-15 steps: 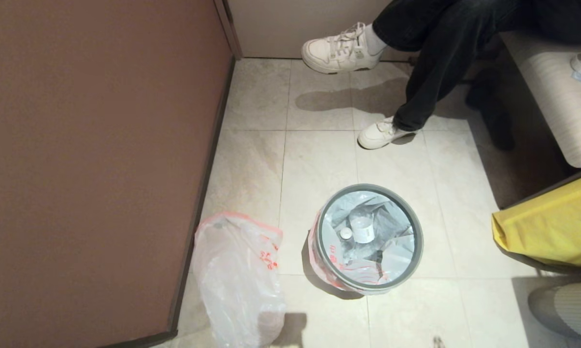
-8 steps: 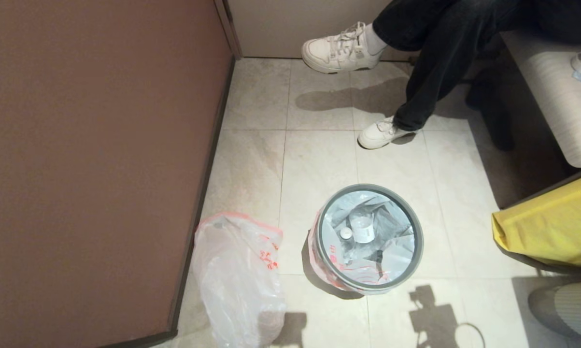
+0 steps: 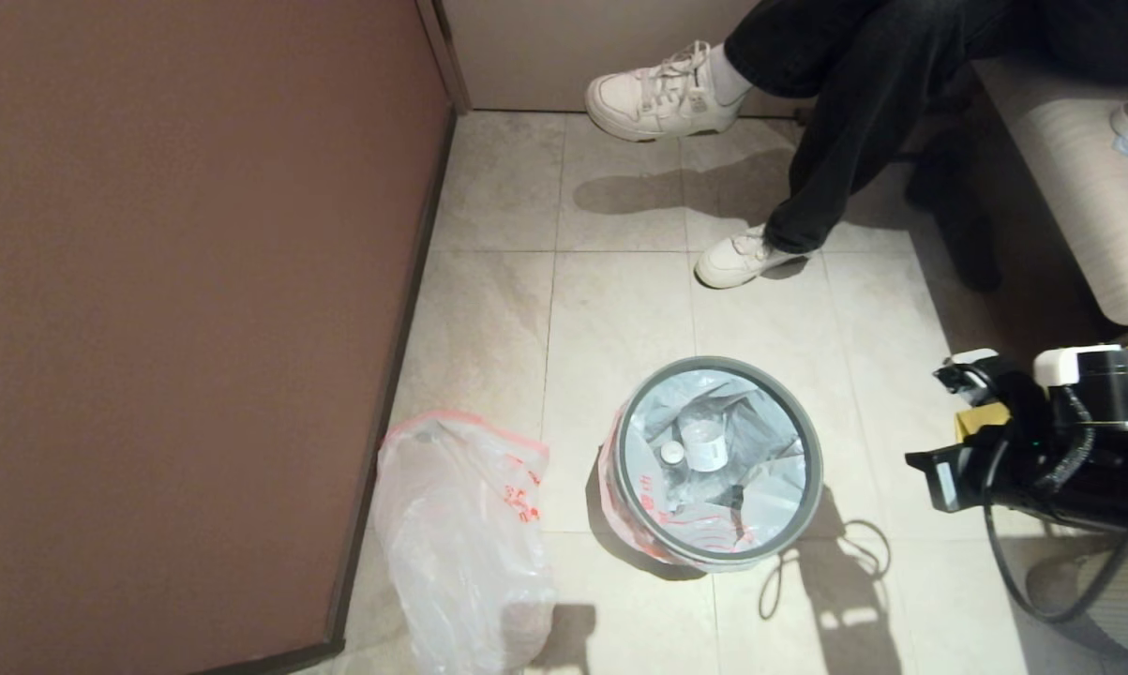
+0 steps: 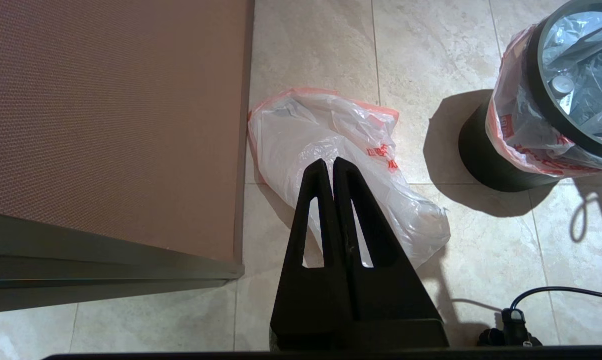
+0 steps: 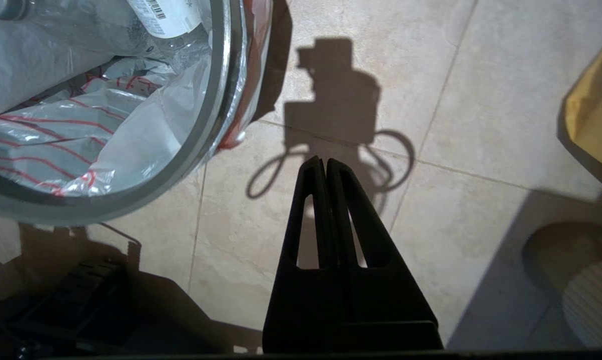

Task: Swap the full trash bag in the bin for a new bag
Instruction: Place the trash can ring on the floor

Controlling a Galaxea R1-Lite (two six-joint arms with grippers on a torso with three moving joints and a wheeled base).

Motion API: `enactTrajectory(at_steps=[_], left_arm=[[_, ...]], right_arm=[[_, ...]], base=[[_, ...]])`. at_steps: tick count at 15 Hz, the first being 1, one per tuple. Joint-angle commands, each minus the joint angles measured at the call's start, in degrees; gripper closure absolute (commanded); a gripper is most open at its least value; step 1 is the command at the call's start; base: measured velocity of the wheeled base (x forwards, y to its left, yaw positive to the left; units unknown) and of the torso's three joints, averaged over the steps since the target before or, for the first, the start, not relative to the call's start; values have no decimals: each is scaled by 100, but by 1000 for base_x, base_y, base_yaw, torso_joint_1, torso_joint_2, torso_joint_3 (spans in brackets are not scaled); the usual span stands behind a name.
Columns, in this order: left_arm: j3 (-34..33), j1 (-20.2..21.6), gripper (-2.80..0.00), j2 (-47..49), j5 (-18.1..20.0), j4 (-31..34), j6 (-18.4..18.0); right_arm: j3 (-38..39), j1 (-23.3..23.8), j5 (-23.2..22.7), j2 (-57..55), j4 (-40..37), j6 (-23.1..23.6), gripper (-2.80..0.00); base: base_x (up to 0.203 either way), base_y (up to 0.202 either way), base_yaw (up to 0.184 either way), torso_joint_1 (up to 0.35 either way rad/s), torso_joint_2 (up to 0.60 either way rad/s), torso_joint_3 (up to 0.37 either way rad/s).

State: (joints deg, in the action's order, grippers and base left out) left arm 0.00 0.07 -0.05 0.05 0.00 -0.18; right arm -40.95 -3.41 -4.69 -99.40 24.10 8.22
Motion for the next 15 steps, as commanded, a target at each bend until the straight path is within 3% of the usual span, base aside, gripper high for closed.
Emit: enactTrajectory(at_steps=[1,7,8,15], left_arm=[[0,1,0,5,3,0,1],[0,1,0,5,4,0,1],[0,1,0,5,2,0,1],[0,1,0,5,4,0,1]], right_arm=[[-347,-254,4,-1144,144,40,0],[-807,-574,172,-1447,207,119,0],[-867,-589,190,-1418,209,118,-280],[-1038,-635,249,-1231,227,83,-280]], base=[[0,0,0,0,0,0],[0,0,0,0,0,0],[0,0,0,0,0,0],[0,0,0,0,0,0]])
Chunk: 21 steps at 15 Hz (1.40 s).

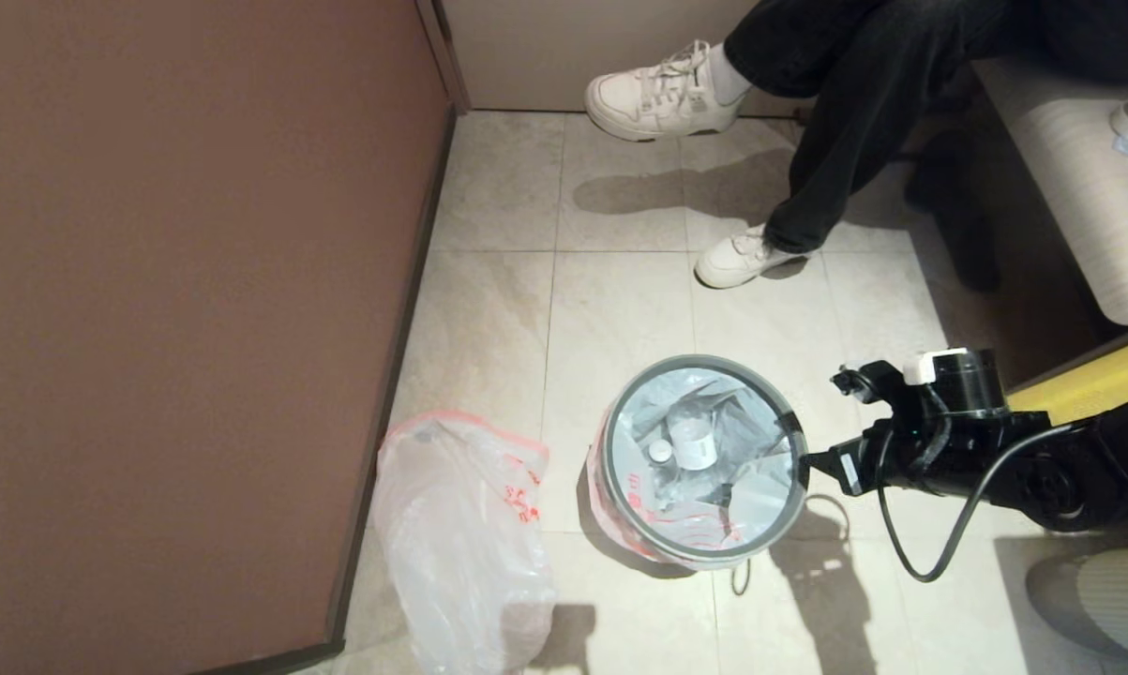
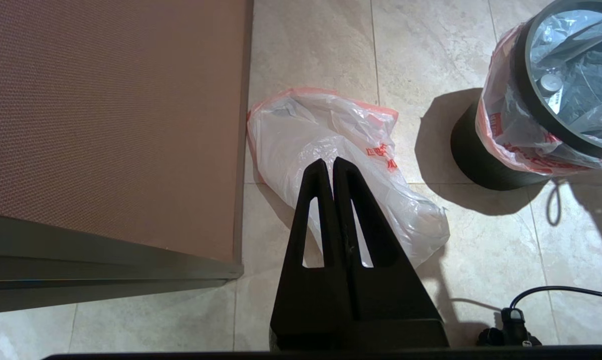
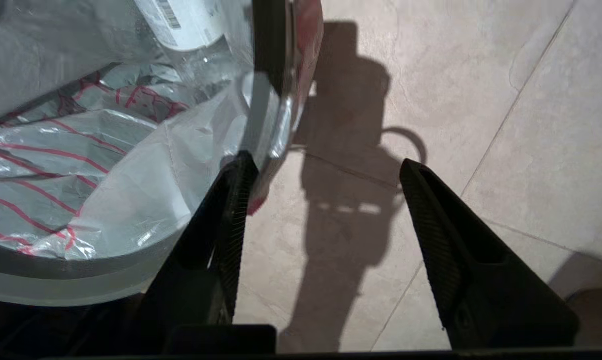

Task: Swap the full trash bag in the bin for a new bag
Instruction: Place the trash can ring on the floor

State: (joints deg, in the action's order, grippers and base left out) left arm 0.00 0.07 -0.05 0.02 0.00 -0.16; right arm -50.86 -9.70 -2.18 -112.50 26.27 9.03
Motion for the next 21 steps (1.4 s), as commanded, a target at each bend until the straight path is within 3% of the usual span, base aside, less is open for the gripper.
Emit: enactTrajectory(at_steps=[1,8,9,21], left_arm=[[0,1,0,5,6,0,-1],[0,1,0,5,6,0,-1],[0,1,0,5,3,0,-1],[0,1,0,5,0,0,-1]], right_arm=[[-73,-14,-2,114,1,-7,-280],[-111,-272,81,-322,18,2,-280],[-147,-284,110,-424,22,2,0],[-79,-345,139,-73,22,2,0]], base=[[0,0,0,0,0,0],[0,0,0,0,0,0],[0,0,0,0,0,0],[0,0,0,0,0,0]])
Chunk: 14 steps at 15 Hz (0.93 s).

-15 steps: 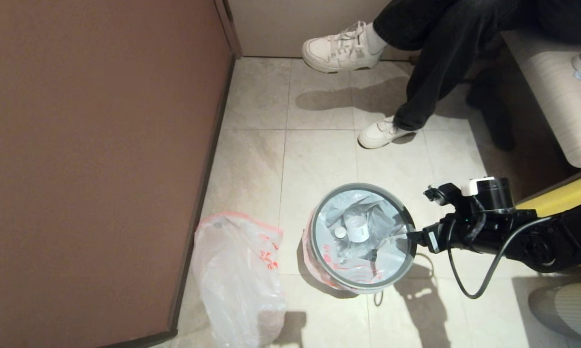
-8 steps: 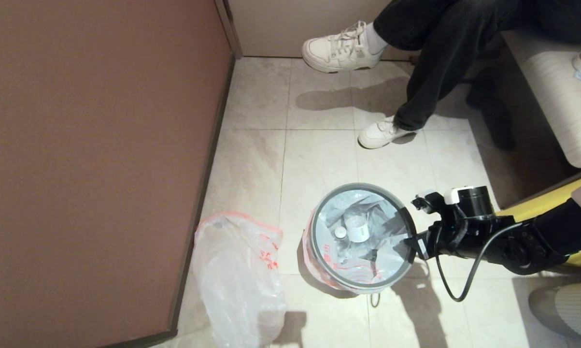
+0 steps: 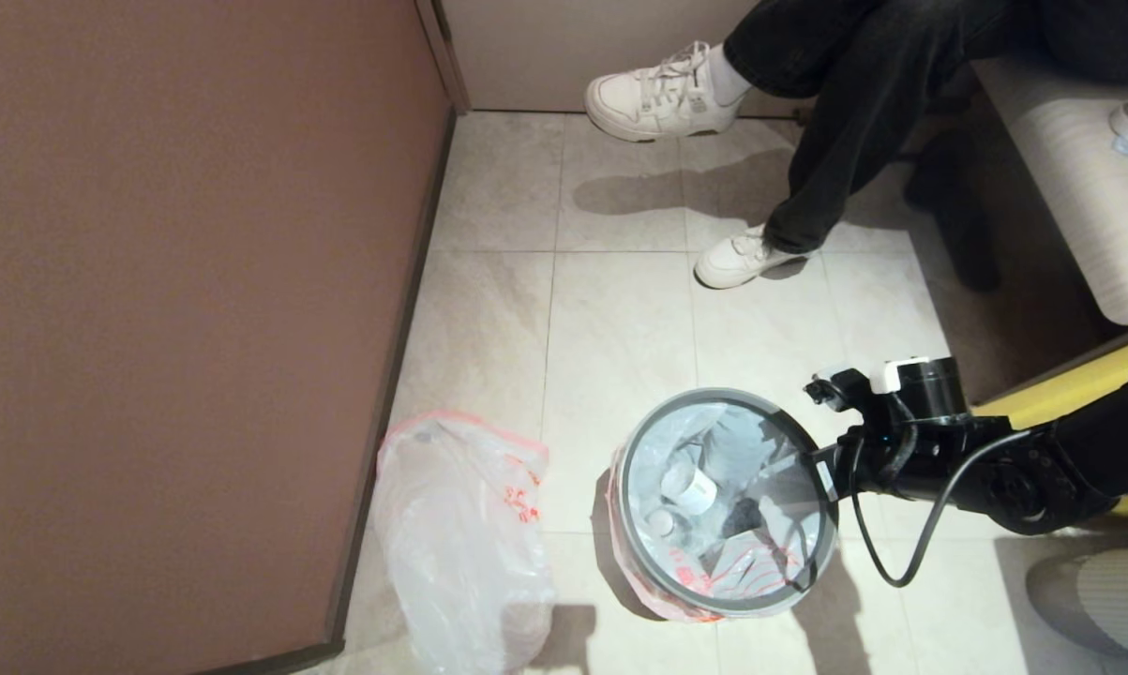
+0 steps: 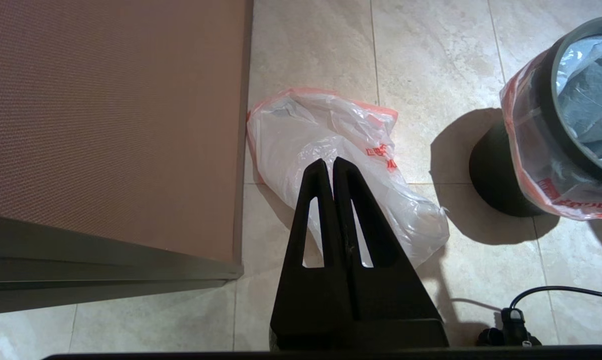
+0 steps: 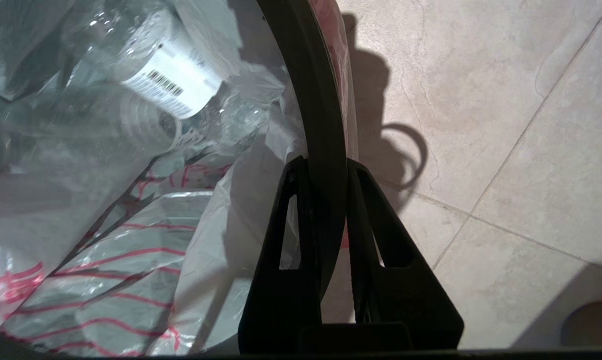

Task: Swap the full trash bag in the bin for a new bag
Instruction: Place the trash can ring on the floor

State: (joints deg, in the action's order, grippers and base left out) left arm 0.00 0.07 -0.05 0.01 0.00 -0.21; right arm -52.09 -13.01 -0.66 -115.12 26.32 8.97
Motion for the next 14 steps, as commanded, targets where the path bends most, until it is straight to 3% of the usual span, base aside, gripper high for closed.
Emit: enactTrajectory(at_steps=[1,10,14], left_arm=[[0,1,0,5,6,0,3],[0,1,0,5,0,0,3],[0,1,0,5,-1,0,3]], right_arm=[[93,-44,-6,269,14,8,0],[146,-79,213,483,29,-26,0],[71,-55,234,605,57,-984,0]], base=[[0,0,0,0,0,0],[0,0,0,0,0,0],[0,0,0,0,0,0]])
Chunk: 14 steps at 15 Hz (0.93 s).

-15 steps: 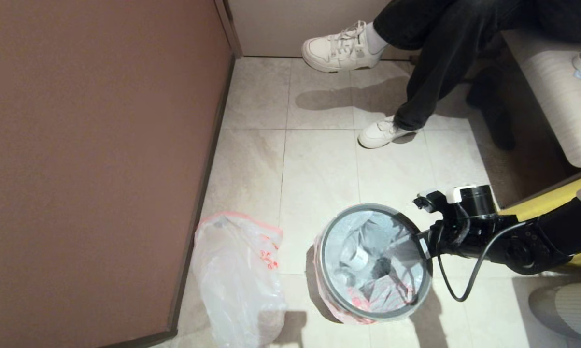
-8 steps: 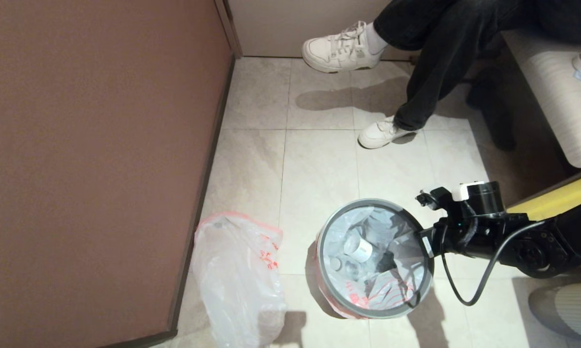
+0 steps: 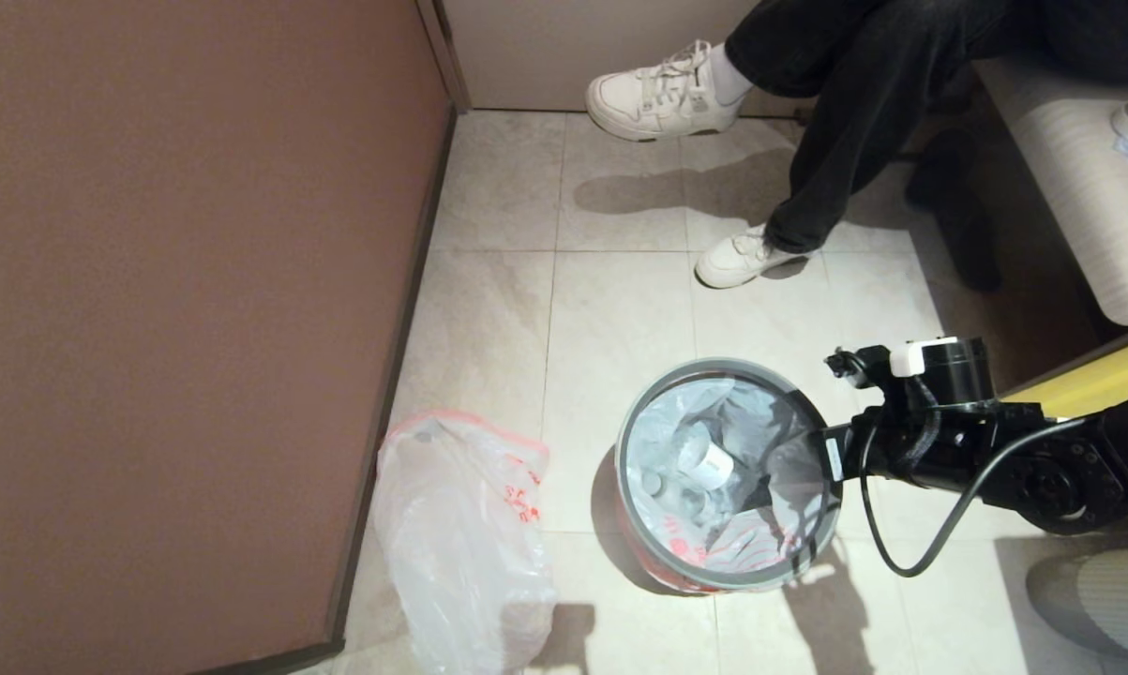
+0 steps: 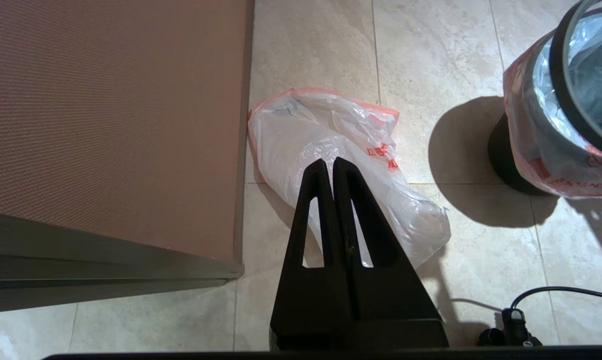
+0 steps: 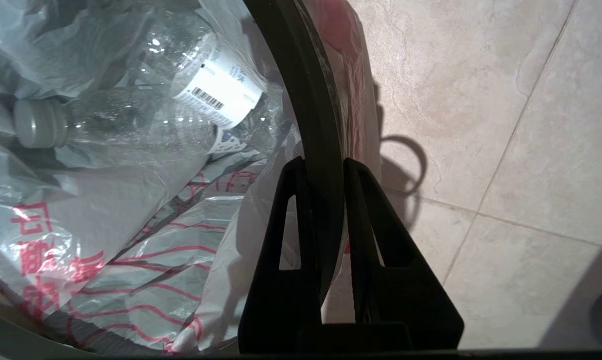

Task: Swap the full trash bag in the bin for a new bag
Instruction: Place the trash can ring on the floor

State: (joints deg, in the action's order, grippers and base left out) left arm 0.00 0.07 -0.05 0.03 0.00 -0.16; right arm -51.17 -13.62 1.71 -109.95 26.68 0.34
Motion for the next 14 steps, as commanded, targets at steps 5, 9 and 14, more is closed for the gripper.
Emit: enactTrajectory(at_steps=[5,9,14], left_arm=[[0,1,0,5,4,0,-2],[0,1,0,5,6,0,-2],[0,1,0,5,-3,0,-2]], right_arm=[[-245,80,-22,53,30,-946,0],[-118,164,-54,-198,242,-1116,0],[54,176,-13,-634,971,-1071,-280]], base=[[0,0,0,0,0,0],[0,0,0,0,0,0],[0,0,0,0,0,0]])
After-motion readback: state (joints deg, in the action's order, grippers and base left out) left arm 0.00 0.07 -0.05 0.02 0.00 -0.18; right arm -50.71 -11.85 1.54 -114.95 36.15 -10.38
